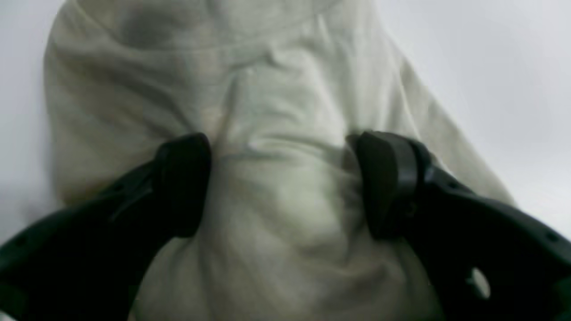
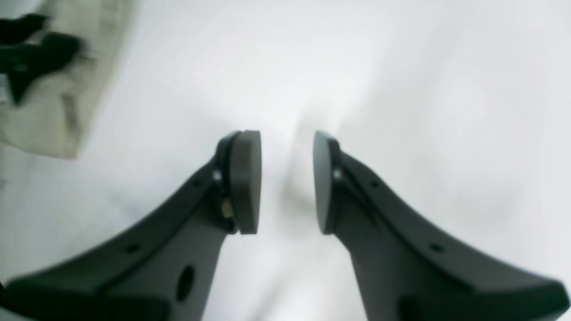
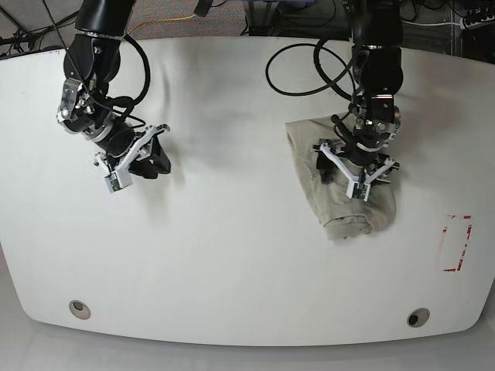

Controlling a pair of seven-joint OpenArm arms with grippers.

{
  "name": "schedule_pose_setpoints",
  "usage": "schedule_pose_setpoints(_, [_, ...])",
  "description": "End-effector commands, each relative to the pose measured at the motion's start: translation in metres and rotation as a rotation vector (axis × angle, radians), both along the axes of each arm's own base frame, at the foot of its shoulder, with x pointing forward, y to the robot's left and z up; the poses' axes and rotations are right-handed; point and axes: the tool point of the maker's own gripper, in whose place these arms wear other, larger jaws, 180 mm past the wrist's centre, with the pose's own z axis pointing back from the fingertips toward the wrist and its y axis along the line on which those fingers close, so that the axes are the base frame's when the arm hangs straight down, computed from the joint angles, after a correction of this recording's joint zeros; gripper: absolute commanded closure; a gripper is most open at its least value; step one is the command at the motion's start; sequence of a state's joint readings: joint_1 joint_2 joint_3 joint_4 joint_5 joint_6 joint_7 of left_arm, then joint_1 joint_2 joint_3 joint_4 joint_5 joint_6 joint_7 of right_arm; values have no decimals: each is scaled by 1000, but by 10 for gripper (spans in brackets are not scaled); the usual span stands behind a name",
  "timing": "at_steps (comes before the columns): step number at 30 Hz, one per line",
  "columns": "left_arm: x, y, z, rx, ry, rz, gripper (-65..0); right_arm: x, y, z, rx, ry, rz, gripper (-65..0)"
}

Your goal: Fold the T-shirt properly

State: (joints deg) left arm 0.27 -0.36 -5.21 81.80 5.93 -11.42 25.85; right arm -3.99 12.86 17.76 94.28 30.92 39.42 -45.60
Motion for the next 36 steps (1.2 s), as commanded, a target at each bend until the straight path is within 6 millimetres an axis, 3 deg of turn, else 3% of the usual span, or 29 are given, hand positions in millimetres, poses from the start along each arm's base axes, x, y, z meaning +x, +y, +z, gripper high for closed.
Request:
schedule_pose_setpoints(1, [-10, 38, -7, 89, 65, 15, -478, 7, -6, 18, 24, -52, 5, -181])
schedule_pose_setpoints(6, [-21, 84, -5, 148, 104, -45, -478, 7, -12, 21, 24, -55, -3, -181])
schedule_pose_setpoints(9, [-33, 124, -7, 221, 190, -63, -478, 6, -13, 20, 21, -52, -2, -181])
schedule_pose_setpoints(19, [-64, 228, -17, 355, 415, -86, -478, 6, -13, 20, 19, -53, -2, -181])
schedule_pose_setpoints(26, [-79, 284, 6, 366, 431, -6, -478, 5, -12, 20, 19, -51, -1, -181])
schedule_pose_setpoints(36, [-85, 328, 42, 361, 352, 144, -476, 5, -12, 21, 19, -53, -1, -181])
